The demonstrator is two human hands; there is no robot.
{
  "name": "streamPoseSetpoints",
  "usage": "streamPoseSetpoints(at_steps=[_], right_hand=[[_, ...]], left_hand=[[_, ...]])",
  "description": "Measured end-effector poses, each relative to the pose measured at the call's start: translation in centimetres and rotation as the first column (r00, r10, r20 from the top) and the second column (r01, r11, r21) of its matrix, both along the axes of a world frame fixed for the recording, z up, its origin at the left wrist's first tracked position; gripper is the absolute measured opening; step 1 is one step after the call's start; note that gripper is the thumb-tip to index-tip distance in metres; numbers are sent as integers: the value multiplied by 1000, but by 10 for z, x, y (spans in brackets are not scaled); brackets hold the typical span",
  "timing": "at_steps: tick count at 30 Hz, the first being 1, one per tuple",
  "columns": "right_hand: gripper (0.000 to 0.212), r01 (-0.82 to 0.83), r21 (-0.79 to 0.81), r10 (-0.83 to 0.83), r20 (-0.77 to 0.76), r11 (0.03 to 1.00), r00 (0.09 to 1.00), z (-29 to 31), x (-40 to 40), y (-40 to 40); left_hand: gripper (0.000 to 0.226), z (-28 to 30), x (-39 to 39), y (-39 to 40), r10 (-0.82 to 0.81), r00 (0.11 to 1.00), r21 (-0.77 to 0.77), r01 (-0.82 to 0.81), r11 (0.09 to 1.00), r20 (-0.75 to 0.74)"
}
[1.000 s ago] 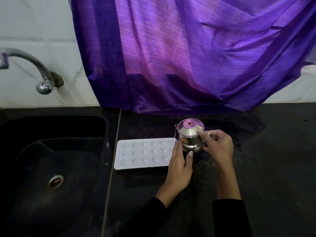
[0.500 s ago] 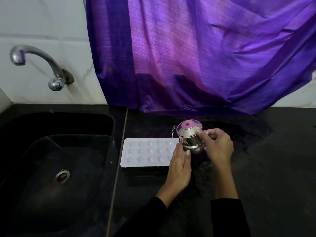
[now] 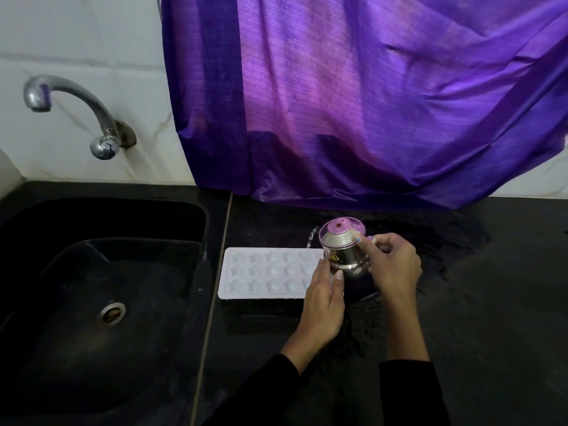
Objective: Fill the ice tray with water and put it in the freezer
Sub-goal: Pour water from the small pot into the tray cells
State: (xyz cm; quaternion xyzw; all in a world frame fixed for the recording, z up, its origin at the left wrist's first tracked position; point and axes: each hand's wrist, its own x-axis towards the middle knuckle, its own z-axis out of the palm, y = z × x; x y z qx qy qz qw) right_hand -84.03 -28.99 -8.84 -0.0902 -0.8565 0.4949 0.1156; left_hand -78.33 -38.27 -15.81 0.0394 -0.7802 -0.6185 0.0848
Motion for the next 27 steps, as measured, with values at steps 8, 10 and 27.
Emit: streamPoseSetpoints(at_steps=[8,10,27], right_hand=[[25,-9,-91,7,-30,996,1000,0,3,1],[25,-14,-139,8,-39,990,999,0,3,0],[24,-69,-102,60,-85,992,995,3,6,-23]], left_hand=[[54,5,2,-2,3,1000,-22,-3,1000,1],[54,7,2,-3,11,1000,-23,-11,1000,-13],[57,11,9,-17,28,1000,-25,-28,999,-10]])
